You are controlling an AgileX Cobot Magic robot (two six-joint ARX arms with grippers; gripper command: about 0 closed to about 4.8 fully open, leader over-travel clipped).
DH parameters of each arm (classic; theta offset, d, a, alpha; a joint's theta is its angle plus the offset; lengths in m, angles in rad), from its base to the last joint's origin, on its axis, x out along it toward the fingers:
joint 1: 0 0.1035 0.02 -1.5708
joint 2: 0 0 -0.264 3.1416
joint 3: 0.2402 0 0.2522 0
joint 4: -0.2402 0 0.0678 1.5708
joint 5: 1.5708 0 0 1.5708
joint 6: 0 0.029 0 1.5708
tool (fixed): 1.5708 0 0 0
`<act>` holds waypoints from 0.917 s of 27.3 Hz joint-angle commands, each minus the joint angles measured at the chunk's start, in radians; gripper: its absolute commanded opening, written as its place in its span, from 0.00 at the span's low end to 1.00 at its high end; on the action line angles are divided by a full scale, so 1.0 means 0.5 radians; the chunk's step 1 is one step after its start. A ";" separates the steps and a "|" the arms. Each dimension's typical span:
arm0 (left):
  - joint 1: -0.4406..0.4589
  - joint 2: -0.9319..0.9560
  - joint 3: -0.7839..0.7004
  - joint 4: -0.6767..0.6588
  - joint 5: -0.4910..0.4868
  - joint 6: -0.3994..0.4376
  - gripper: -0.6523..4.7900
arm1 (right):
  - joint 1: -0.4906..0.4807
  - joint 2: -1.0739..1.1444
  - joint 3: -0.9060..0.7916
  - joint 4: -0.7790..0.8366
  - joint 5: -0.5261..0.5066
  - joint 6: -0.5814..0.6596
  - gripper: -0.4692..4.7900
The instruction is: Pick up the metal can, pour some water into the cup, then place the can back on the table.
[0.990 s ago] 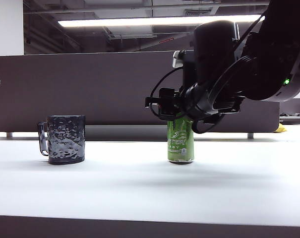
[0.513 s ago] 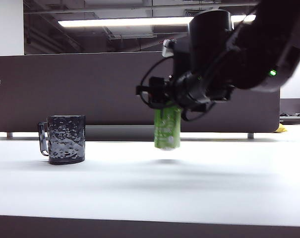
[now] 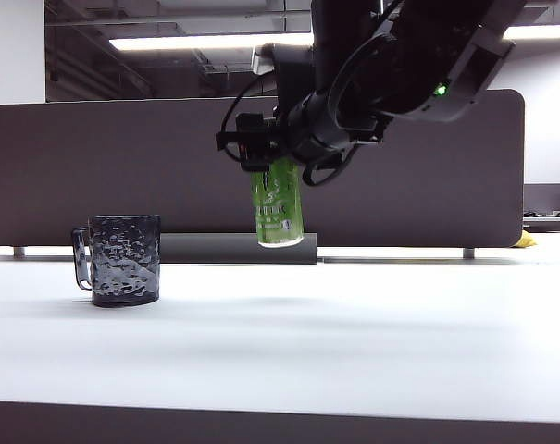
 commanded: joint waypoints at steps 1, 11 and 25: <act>0.095 0.002 0.002 0.026 -0.006 0.000 0.11 | 0.007 -0.024 0.090 0.006 -0.050 -0.037 0.58; 0.130 0.002 0.002 0.027 -0.005 0.000 0.11 | 0.056 0.033 0.285 -0.125 -0.089 -0.240 0.58; 0.132 0.002 0.002 0.027 -0.002 0.000 0.11 | 0.121 0.243 0.657 -0.327 -0.217 -0.502 0.58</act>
